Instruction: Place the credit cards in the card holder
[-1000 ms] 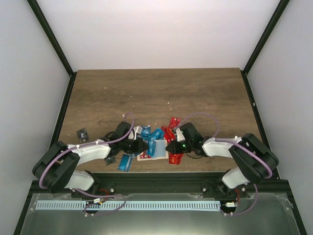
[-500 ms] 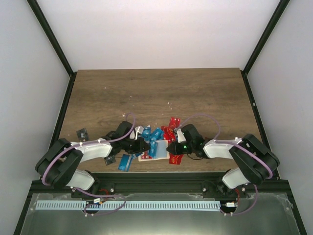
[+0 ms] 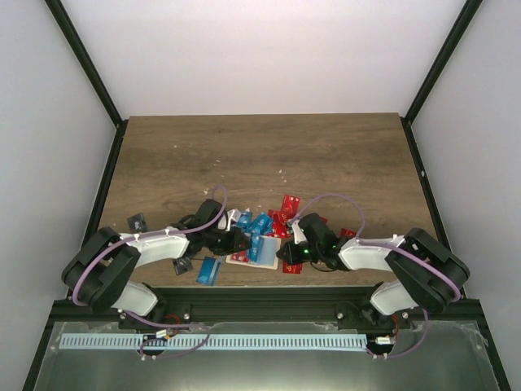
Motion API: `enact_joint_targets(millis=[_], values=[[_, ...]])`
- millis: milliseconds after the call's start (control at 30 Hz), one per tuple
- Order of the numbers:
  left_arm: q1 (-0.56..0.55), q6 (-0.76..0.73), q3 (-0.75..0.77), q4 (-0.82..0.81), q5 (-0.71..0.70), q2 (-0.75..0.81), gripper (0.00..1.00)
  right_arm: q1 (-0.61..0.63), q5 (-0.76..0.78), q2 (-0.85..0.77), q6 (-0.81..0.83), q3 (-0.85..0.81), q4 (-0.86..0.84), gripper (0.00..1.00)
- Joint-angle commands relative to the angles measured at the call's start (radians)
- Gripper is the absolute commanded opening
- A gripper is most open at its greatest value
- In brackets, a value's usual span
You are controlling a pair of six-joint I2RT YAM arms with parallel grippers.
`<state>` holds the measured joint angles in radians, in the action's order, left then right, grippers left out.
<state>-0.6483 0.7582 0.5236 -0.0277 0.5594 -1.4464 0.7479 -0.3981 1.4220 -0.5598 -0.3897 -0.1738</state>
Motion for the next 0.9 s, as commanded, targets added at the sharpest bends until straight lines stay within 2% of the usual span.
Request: enact_joint_targets(millis=[0, 600, 867], values=[[-0.002, -0.01, 0.021, 0.021, 0.011, -0.015, 0.04, 0.042, 0.042, 0.02, -0.025, 0.036, 0.073, 0.07], [-0.004, 0.036, -0.038, -0.103, 0.022, -0.066, 0.04, 0.059, 0.049, 0.098, -0.054, 0.035, 0.029, 0.04], [-0.02, -0.009, -0.029, -0.095, 0.028, -0.117, 0.04, 0.059, 0.111, 0.079, -0.079, 0.032, 0.063, 0.05]])
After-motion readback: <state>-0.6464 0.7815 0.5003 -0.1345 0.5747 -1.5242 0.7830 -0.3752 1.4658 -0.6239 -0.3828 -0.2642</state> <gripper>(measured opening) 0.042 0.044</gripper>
